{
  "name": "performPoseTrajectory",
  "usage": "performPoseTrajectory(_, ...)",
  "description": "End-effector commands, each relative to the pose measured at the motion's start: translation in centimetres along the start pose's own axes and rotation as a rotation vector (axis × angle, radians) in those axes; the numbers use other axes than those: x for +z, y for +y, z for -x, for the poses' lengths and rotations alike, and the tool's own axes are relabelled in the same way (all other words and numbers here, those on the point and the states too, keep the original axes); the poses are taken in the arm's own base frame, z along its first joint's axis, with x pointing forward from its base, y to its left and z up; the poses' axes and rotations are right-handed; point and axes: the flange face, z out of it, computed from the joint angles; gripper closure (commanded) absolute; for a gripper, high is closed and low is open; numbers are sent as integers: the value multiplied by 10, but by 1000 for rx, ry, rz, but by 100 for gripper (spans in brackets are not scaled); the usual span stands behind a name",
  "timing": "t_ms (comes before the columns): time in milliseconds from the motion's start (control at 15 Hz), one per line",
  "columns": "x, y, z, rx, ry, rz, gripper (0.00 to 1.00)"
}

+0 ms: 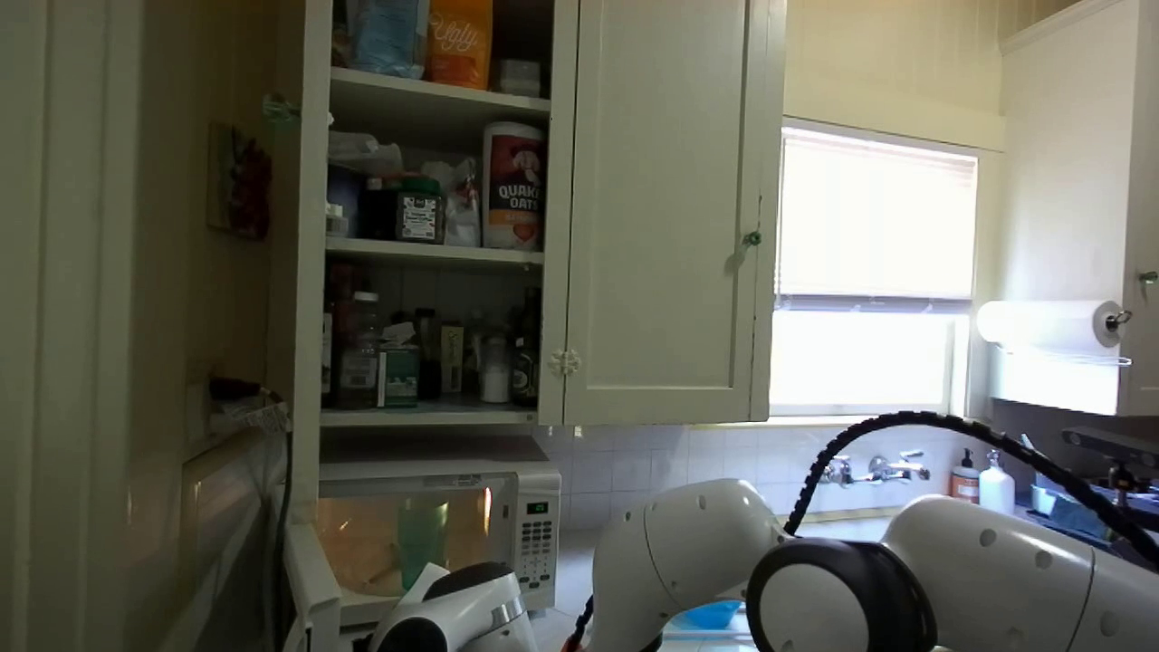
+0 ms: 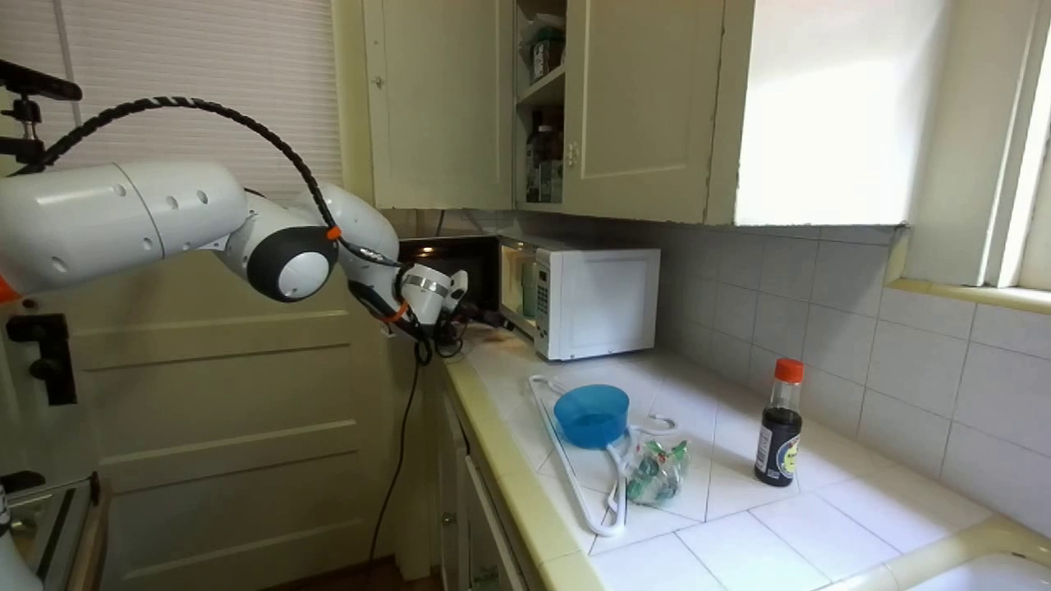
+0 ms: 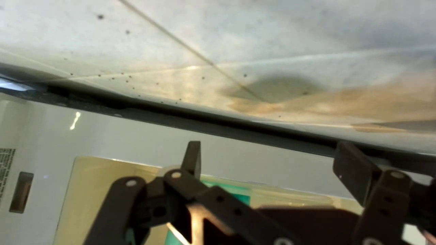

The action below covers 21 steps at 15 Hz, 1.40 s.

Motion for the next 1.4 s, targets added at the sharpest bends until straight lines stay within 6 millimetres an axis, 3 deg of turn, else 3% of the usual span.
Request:
performPoseTrajectory(0, 0, 5, 2, 74, 44, 35, 0)
performPoseTrajectory(400, 0, 19, -3, 154, 127, 55, 0)
performPoseTrajectory(933, 0, 43, -35, 167, 195, 100, 0)
performPoseTrajectory(1333, 5, 49, -53, 135, 193, 105, 0)
